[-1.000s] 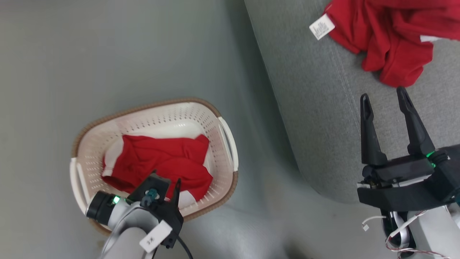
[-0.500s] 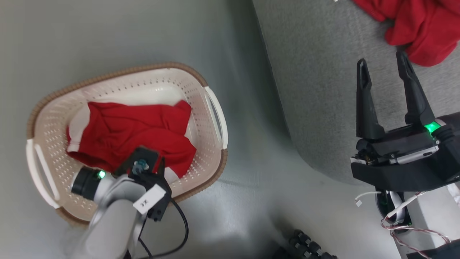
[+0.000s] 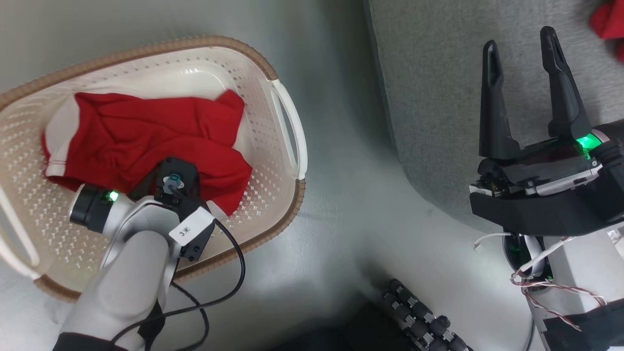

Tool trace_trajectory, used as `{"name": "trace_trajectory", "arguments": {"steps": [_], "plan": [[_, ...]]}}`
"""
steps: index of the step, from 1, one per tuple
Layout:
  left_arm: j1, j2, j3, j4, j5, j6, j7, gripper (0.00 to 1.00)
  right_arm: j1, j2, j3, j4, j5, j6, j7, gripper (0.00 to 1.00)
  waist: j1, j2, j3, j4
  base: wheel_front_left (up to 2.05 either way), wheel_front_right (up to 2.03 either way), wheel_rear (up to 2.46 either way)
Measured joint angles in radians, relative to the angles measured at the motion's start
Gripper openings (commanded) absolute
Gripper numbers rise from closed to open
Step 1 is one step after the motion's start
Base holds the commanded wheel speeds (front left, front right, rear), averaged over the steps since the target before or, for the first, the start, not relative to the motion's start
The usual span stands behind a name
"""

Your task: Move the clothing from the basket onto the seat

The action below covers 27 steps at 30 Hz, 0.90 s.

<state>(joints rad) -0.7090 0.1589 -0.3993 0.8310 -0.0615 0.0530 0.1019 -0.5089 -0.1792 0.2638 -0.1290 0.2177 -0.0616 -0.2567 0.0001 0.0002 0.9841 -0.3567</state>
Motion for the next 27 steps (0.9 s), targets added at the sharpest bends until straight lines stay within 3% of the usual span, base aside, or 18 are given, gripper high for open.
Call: {"name": "trace_trajectory", "arguments": {"steps": [12,13,15,16,17,18,19,27], "plan": [[-0.06,0.01,-0.027,0.072,0.031,0.009,0.002,1.0,-0.015,0.016,0.0,0.019,-0.019,0.002,0.0,1.0,-0.0001,-0.0001,0.053,-0.018,0.0,0.0,0.0],[-0.066,0.01,-0.032,0.077,0.034,0.009,0.004,0.85,-0.015,0.016,0.0,0.02,-0.02,0.004,-0.001,1.0,-0.0001,-0.0001,0.054,-0.019,0.0,0.0,0.0],[-0.076,0.011,-0.038,0.09,0.047,0.009,0.007,0.42,-0.015,0.017,0.0,0.023,-0.026,0.009,-0.001,1.0,-0.0002,-0.0001,0.055,-0.02,0.0,0.0,0.0],[-0.082,0.011,-0.041,0.096,0.054,0.009,0.01,0.29,-0.016,0.017,0.0,0.025,-0.026,0.009,-0.001,1.0,-0.0002,-0.0002,0.055,-0.021,0.0,0.0,0.0],[-0.087,0.011,-0.044,0.1,0.06,0.009,0.012,0.29,-0.016,0.018,0.0,0.026,-0.026,0.009,-0.001,1.0,-0.0002,-0.0002,0.055,-0.021,0.0,0.0,0.0],[-0.092,0.012,-0.046,0.104,0.062,0.009,0.012,0.11,-0.017,0.019,-0.001,0.028,-0.026,0.009,-0.001,1.0,-0.0002,-0.0002,0.056,-0.022,0.0,0.0,0.0],[-0.098,0.012,-0.049,0.107,0.064,0.009,0.012,0.0,-0.019,0.021,-0.001,0.03,-0.026,0.009,-0.001,1.0,-0.0002,-0.0002,0.056,-0.022,0.0,0.0,0.0],[-0.129,0.02,-0.051,0.118,0.067,0.009,-0.022,0.0,-0.04,0.037,-0.004,0.055,-0.032,0.018,-0.002,1.0,-0.0001,-0.0002,0.052,-0.024,0.0,0.0,0.0]]}}
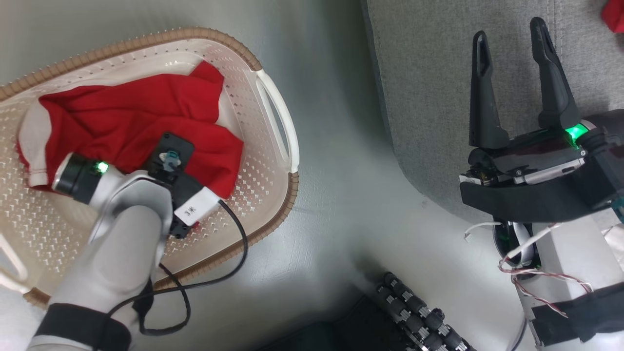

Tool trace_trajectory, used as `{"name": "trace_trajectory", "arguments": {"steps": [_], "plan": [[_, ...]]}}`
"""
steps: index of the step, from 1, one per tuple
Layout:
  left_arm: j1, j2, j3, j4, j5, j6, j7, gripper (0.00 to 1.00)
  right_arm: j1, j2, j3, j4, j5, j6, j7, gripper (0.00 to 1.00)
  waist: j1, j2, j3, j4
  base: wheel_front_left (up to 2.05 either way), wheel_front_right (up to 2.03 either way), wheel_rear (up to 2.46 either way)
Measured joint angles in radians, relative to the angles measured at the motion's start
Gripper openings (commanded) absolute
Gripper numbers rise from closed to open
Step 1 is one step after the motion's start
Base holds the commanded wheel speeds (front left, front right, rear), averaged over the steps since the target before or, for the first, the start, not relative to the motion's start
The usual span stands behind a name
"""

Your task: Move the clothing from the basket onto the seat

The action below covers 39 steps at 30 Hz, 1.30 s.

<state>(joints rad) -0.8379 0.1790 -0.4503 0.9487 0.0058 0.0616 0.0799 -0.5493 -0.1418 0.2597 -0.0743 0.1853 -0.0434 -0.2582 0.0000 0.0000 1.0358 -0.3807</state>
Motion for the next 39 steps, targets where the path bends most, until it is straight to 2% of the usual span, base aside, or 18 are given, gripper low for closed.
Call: {"name": "trace_trajectory", "arguments": {"steps": [10,20,39], "plan": [[-0.002,-0.086,0.014,-0.025,-0.05,-0.011,-0.163,0.0,-0.016,0.005,-0.026,0.095,-0.001,0.017,0.0,1.0,0.0,0.0001,-0.083,0.034,0.0,0.0,0.0],[0.006,-0.115,-0.008,-0.075,-0.074,-0.063,-0.297,0.0,0.007,-0.025,-0.056,0.162,-0.01,0.026,0.0,1.0,0.0,0.0,-0.196,0.095,0.0,0.0,0.0],[0.07,-0.132,-0.008,-0.189,-0.165,-0.11,-0.329,0.0,0.096,-0.063,-0.096,0.262,-0.012,0.044,0.001,1.0,-0.0001,0.0,-0.435,0.247,0.0,0.0,0.0]]}}
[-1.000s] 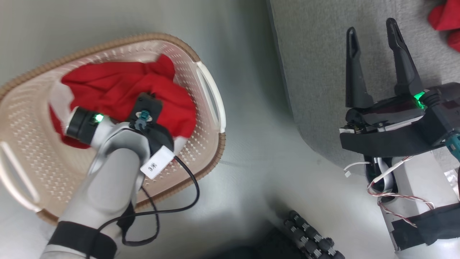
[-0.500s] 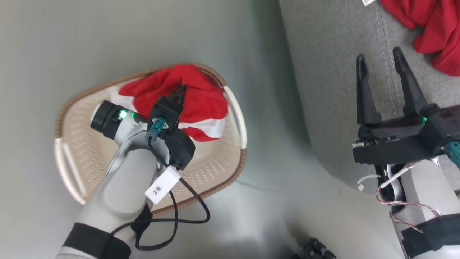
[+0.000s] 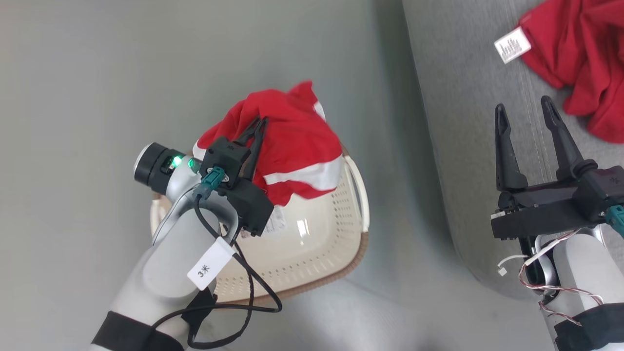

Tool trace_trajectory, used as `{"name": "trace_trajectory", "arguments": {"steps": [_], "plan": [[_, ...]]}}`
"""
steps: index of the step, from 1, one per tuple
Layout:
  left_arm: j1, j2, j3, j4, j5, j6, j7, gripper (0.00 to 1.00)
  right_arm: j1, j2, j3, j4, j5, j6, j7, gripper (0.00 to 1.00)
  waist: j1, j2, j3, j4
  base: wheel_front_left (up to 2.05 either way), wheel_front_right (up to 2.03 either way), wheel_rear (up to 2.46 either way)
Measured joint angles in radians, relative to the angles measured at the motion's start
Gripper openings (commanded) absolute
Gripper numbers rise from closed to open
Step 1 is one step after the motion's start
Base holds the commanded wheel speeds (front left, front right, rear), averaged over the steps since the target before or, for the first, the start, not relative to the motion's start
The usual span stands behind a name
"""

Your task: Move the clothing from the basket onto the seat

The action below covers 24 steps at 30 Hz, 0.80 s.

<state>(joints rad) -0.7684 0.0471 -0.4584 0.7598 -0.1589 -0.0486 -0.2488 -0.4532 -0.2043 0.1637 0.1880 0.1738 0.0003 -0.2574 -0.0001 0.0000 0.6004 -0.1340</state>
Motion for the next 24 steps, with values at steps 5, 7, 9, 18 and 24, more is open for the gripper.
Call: {"name": "trace_trajectory", "arguments": {"steps": [5,7,9,18,24], "plan": [[0.0,-0.001,0.001,-0.043,-0.011,-0.006,-0.001,0.0,0.016,-0.001,-0.001,0.026,0.0,0.009,0.0,1.0,-0.0001,0.0,-0.067,0.034,0.0,0.0,0.0],[0.0,-0.002,0.0,-0.059,-0.012,-0.014,-0.001,0.0,0.019,-0.003,0.002,0.039,0.0,0.018,0.001,1.0,0.0,0.0,-0.094,0.047,0.0,0.0,0.0],[-0.001,-0.004,-0.003,-0.074,-0.018,-0.017,-0.001,0.0,0.022,-0.006,0.004,0.049,-0.003,0.025,0.001,1.0,-0.0001,0.0,-0.121,0.06,0.0,0.0,0.0],[-0.008,-0.007,-0.014,-0.108,-0.034,-0.032,-0.001,0.0,0.037,-0.011,0.022,0.084,-0.013,0.05,0.001,1.0,-0.0001,-0.0001,-0.227,0.115,0.0,0.0,0.0],[-0.023,-0.009,-0.035,-0.114,-0.077,-0.042,-0.001,0.0,0.036,-0.023,0.046,0.123,-0.029,0.069,0.001,1.0,-0.0001,-0.0001,-0.307,0.154,0.0,0.0,0.0]]}}
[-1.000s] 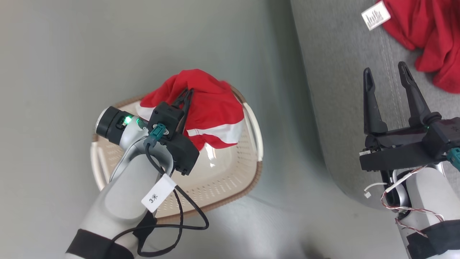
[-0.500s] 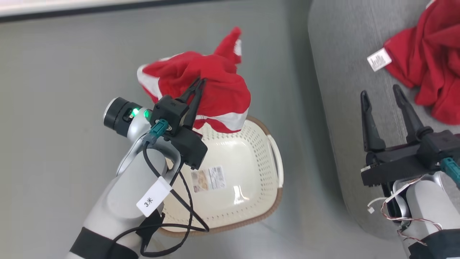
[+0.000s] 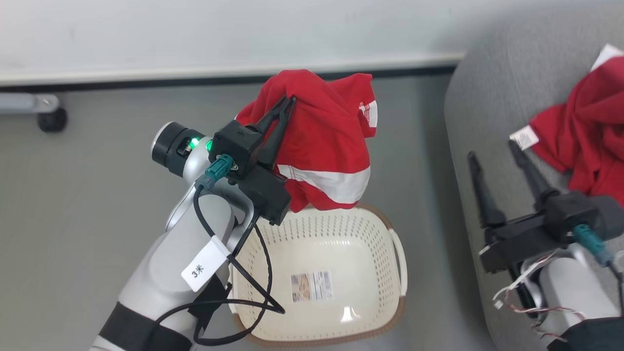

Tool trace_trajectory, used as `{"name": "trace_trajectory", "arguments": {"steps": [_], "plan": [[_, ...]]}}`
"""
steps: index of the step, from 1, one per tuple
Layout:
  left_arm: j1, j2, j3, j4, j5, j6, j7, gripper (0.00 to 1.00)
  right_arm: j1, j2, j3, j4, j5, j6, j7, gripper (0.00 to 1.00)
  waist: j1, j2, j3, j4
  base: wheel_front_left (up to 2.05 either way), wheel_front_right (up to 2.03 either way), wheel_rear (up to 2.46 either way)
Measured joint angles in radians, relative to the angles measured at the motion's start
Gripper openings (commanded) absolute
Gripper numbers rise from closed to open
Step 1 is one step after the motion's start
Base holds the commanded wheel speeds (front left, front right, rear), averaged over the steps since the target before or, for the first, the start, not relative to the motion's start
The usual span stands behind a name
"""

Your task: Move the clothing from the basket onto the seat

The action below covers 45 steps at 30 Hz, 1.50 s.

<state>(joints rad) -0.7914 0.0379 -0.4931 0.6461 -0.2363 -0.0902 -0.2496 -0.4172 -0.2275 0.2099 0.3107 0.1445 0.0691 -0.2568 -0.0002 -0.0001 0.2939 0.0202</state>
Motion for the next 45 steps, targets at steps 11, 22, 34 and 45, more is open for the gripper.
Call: {"name": "trace_trajectory", "arguments": {"steps": [11,22,34,45], "plan": [[0.007,0.0,-0.024,0.032,-0.03,-0.009,0.0,0.0,-0.011,0.049,0.131,0.101,-0.021,0.039,0.0,1.0,0.0,0.0001,-0.152,0.037,0.0,0.0,0.0],[0.057,-0.001,-0.108,0.06,-0.11,-0.025,0.025,0.0,0.032,0.122,0.313,0.249,-0.022,0.054,0.0,1.0,0.0001,0.0,-0.313,0.028,0.0,0.0,0.0],[0.108,0.0,-0.165,-0.016,-0.151,-0.025,0.07,0.0,0.011,0.138,0.388,0.306,-0.016,0.055,0.0,1.0,0.0001,0.0,-0.415,0.03,0.0,0.0,0.0],[0.139,0.001,-0.196,-0.081,-0.186,-0.015,0.1,0.0,-0.087,0.142,0.457,0.359,-0.005,0.055,0.0,1.0,0.0003,0.0001,-0.42,0.042,0.0,0.0,0.0]]}}
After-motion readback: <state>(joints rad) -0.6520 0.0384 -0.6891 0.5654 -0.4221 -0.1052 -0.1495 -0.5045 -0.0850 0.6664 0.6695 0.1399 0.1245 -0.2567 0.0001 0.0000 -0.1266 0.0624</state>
